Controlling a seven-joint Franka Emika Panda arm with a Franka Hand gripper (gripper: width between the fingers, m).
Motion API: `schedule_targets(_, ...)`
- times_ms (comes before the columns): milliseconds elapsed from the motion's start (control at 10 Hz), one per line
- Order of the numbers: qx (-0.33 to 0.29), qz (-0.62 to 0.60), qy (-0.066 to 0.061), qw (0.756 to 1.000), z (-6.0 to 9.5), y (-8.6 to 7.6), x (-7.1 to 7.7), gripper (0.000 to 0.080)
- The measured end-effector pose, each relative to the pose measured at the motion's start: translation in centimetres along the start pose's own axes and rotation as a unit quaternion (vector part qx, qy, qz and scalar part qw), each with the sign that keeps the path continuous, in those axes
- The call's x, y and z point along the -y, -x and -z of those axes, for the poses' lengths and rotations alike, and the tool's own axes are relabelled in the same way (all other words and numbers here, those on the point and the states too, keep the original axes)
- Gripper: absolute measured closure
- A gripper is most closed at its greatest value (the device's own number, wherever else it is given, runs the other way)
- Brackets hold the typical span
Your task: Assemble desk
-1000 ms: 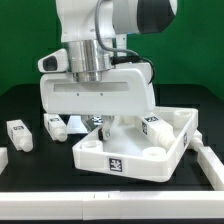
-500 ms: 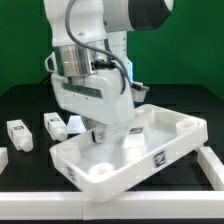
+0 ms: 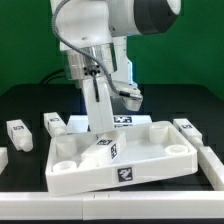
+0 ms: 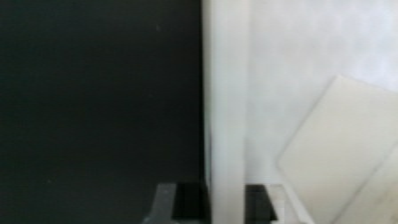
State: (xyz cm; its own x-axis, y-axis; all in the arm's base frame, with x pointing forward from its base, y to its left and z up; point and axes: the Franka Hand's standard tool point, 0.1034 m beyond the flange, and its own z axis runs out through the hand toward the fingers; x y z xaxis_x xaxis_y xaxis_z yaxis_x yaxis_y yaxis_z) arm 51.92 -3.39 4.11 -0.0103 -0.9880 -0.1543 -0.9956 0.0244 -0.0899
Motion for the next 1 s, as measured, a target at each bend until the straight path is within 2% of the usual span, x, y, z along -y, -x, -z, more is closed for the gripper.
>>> schedule_targets(200, 0.001, -0.002, 0.001, 1.000, -0.1, 0.1, -0.2, 0.0747)
schedule_targets(300, 0.008, -0.015, 0.006, 1.000, -0.1, 0.5, -1.1, 0.0747)
schedule_targets(500, 0.011, -0.002, 0.035, 0.999, -1.9, 1.4, -4.0, 0.0747)
schedule_targets(700, 0.010, 0.011, 0.039, 0.999, -3.0, 2.0, -3.6, 0.0746)
schedule_targets(1000, 0.010, 0.017, 0.035, 0.999, -3.7, 4.2, -2.2, 0.0745)
